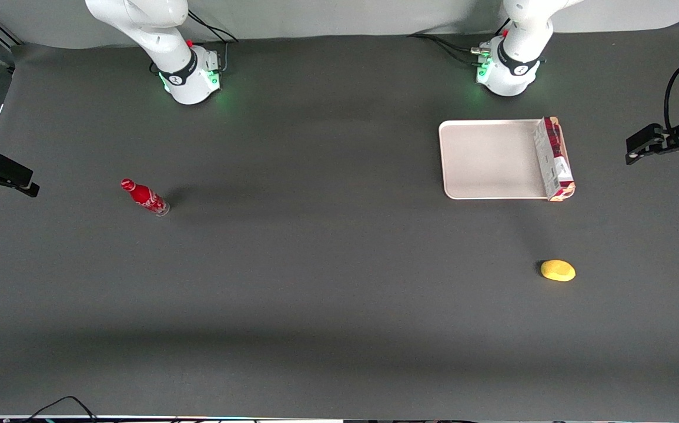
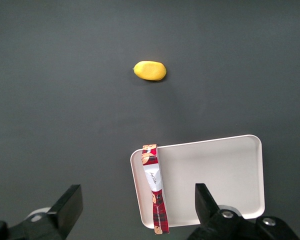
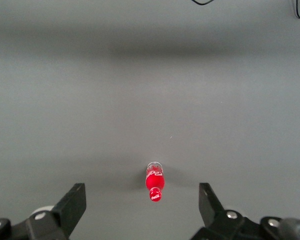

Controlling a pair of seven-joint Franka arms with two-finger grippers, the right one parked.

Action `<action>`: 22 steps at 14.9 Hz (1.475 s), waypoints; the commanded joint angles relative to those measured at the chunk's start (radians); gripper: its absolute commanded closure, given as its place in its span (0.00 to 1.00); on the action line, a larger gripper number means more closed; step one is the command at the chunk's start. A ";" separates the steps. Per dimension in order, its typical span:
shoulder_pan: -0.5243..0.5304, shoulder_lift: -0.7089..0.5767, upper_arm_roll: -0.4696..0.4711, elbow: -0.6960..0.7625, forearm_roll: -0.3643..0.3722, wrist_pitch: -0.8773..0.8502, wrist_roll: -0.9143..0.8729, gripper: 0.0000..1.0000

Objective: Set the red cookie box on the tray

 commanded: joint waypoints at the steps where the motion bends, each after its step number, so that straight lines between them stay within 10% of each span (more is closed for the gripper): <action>1: -0.267 0.038 0.201 0.061 0.039 -0.051 -0.097 0.00; 3: -0.316 0.035 0.231 0.078 0.063 -0.062 -0.148 0.00; 5: -0.160 0.046 0.042 0.078 0.065 -0.038 -0.167 0.00; 22: -0.299 0.187 0.137 0.205 0.059 -0.048 -0.312 0.00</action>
